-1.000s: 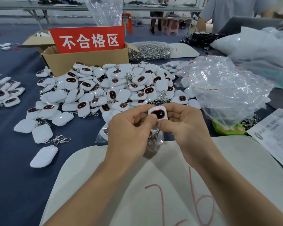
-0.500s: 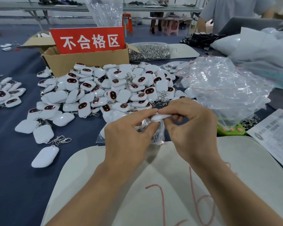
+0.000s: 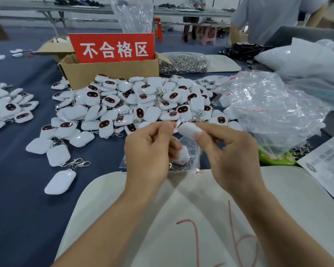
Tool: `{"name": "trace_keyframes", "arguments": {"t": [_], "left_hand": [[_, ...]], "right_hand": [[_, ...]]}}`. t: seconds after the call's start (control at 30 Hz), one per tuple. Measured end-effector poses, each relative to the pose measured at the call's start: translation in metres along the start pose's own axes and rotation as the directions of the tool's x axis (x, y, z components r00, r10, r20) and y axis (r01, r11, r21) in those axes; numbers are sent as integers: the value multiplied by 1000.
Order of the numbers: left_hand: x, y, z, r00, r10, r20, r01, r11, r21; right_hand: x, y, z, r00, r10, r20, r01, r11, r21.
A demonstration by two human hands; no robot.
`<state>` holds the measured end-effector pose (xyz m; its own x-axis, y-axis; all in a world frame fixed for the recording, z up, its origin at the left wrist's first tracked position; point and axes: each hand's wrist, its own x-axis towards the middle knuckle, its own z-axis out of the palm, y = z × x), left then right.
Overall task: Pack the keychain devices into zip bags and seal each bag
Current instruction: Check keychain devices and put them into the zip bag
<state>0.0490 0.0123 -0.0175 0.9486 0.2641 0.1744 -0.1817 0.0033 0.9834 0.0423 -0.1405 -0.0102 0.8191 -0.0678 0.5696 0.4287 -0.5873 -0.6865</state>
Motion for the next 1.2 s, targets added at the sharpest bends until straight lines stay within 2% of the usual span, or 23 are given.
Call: {"name": "trace_keyframes", "arguments": {"t": [0.03,0.07,0.1,0.17,0.2,0.23,0.27,0.3,0.4,0.5,0.57,0.7,0.77,0.83,0.87,0.9,0.97,1.03,1.07,1.13,1.2], "left_hand": [[-2,-4,1,995,96,-4,-92,965,246],[-5,-7,2,984,175,31,-167,854,493],[-9,-6,4,976,197,91,-205,702,683],[-15,-4,10,969,119,215,-245,406,880],[-16,-4,12,960,85,265,-279,298,913],[-17,-3,14,956,61,288,-294,245,924],[-16,-2,14,958,56,281,-286,243,927],[-15,-2,13,966,66,251,-259,287,922],[-18,-2,12,975,131,179,-220,504,835],[-22,-1,11,959,245,143,-271,650,710],[-24,-3,10,931,331,151,-346,674,653],[-24,-5,10,843,507,180,-506,632,587],[-24,-6,9,813,549,194,-547,607,577],[-23,-5,7,796,573,194,-569,601,562],[-22,-4,6,789,580,201,-581,599,550],[-22,-3,5,784,582,218,-593,598,539],[-22,-2,5,779,563,276,-613,595,520],[-24,0,6,786,513,345,-614,586,528],[-24,1,6,792,484,373,-609,581,539],[-23,2,3,795,435,422,-606,583,541],[-21,4,-4,766,425,482,-642,547,537]], "right_hand": [[2,2,-1,998,51,-21,-51,998,21],[4,3,-3,994,101,-39,-100,994,41],[6,5,-5,987,148,-63,-144,988,63],[9,5,-8,967,227,-115,-214,970,115],[10,4,-8,957,260,-129,-242,960,143],[10,5,-8,949,283,-138,-261,952,159],[10,7,-8,943,300,-144,-276,947,165],[10,8,-8,936,320,-147,-296,941,165],[9,14,-8,912,391,-125,-365,912,189],[10,17,-8,918,396,17,-390,895,217],[8,14,-4,914,374,158,-403,883,241],[3,15,5,874,321,365,-417,881,223],[5,12,1,814,273,513,-448,857,255],[9,6,-8,715,197,671,-513,799,313],[10,4,-10,698,189,690,-529,786,320],[9,3,-9,718,224,659,-523,799,298],[7,9,-3,809,351,471,-436,896,82],[4,11,3,874,357,329,-296,929,-221],[2,12,6,889,329,318,-237,926,-296],[1,16,8,880,325,346,-227,928,-295],[4,18,6,855,358,375,-317,933,-169]]}}
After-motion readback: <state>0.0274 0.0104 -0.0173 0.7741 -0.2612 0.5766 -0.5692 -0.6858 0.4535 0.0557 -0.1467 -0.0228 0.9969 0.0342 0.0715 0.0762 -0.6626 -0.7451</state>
